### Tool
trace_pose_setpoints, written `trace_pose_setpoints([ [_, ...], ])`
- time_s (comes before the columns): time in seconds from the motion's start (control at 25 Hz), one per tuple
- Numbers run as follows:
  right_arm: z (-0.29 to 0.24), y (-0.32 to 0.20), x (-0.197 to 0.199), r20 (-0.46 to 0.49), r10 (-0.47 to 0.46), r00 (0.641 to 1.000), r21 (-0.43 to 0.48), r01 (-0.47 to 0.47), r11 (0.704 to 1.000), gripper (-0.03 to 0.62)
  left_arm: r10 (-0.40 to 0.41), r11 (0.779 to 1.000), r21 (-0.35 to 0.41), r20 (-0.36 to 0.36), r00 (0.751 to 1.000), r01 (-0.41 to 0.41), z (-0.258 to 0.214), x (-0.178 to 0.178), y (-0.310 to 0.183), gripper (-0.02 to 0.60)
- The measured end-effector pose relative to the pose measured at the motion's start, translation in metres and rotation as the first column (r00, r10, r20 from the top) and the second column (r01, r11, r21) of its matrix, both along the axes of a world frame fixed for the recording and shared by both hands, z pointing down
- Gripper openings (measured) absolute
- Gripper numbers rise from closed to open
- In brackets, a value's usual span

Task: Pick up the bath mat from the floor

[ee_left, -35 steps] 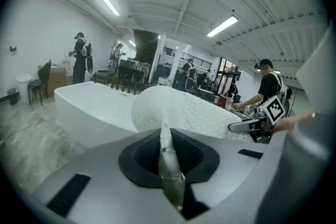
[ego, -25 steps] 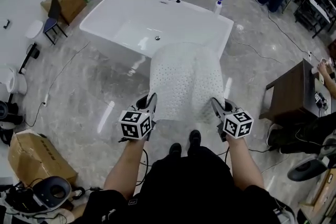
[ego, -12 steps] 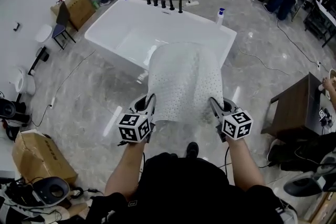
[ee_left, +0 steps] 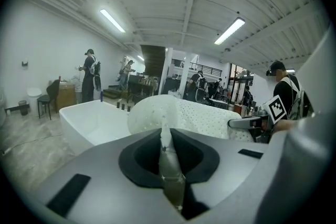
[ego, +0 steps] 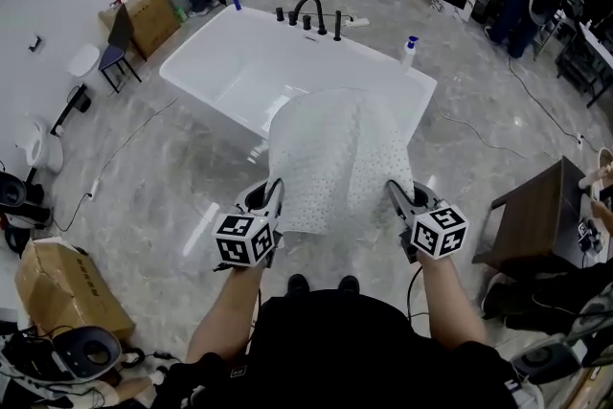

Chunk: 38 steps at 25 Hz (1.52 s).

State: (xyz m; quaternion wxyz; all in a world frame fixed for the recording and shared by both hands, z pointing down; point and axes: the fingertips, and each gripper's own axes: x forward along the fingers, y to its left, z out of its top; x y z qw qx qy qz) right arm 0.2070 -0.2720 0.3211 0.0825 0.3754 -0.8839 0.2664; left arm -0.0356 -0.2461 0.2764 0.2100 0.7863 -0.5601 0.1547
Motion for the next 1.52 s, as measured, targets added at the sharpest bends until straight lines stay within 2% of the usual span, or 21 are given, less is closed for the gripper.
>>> trace_pose_setpoints([
  [0.28, -0.025, -0.023, -0.02, 0.039, 0.036, 0.999, 0.032, -0.038, 0.999, 0.041, 0.035, 0.995, 0.09, 0.031, 0.999, -0.038, -0.033, -0.018, -0.03, 0.041],
  [0.6, -0.065, -0.051, -0.042, 0.066, 0.054, 0.996, 0.126, -0.062, 0.99, 0.041, -0.042, 0.985, 0.171, 0.026, 0.999, 0.036, -0.057, -0.037, -0.053, 0.041],
  [0.8, -0.074, -0.053, -0.042, 0.054, 0.052, 0.997, 0.166, -0.061, 0.984, 0.04, -0.04, 0.977, 0.209, 0.056, 0.998, 0.028, -0.069, -0.036, -0.055, 0.041],
  [1.52, -0.057, -0.042, -0.03, 0.065, 0.045, 0.997, 0.148, -0.054, 0.988, 0.04, -0.06, 0.985, 0.164, 0.049, 0.997, 0.052, -0.05, -0.033, -0.039, 0.041],
])
